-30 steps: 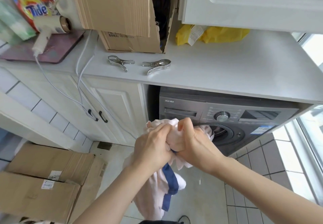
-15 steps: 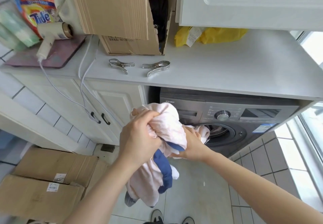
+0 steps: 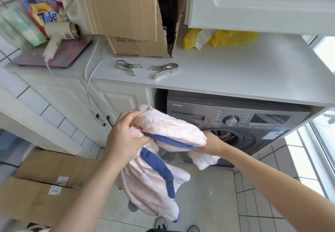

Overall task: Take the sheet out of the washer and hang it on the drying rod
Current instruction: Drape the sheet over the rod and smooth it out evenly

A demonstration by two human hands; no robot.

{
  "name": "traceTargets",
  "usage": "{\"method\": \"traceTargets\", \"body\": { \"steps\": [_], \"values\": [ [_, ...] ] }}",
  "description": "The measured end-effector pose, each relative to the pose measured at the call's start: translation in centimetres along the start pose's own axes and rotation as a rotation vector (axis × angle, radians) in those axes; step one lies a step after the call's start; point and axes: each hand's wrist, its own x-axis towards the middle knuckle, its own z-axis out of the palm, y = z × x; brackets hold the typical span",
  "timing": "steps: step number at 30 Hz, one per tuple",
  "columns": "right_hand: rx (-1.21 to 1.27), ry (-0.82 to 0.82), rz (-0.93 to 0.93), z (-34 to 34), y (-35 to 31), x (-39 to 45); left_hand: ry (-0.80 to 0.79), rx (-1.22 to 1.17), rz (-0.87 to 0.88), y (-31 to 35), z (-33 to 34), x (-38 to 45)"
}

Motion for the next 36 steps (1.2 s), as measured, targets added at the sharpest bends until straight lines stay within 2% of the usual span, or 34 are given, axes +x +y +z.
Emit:
{"method": "traceTargets", "body": {
  "steps": [5, 7, 12, 17, 21, 25, 28, 31, 36],
  "values": [
    [-0.048, 0.181, 0.244, -5.0, 4.5, -1.2, -0.001, 0.088, -0.023, -2.7, -1.7, -0.1],
    [-0.088, 0.219, 0.269, -5.7, 5.1, -1.6, 0.001, 0.108, -0.033, -3.2, -2.2, 0.0],
    [-0.254, 0.32, -0.022, -4.7, 1.4, -3.3, -0.22, 0.197, -0.02, -1.4, -0.8, -0.7],
    [-0.209, 0.376, -0.222, -2.8, -3.8, -5.0, -0.437, 0.286, 0.027, 1.1, 2.4, -2.4],
    [-0.115, 0.394, -0.331, -2.0, -6.9, -6.2, -0.511, 0.249, 0.021, 2.0, 5.0, -3.5],
    [0.065, 0.371, -0.408, -2.4, -7.8, -7.1, -0.459, 0.206, -0.039, 2.6, 6.7, -4.2],
    [0.014, 0.381, -0.448, -2.3, -7.4, -7.7, -0.387, 0.187, -0.033, 2.3, 7.2, -4.6],
    [-0.02, 0.38, -0.46, -2.1, -6.4, -8.1, -0.309, 0.185, 0.049, 1.7, 7.3, -4.8],
    [0.204, 0.216, -0.402, -2.0, -4.8, -6.9, -0.163, 0.191, 0.225, 2.0, 6.1, -4.3]
  ]
}}
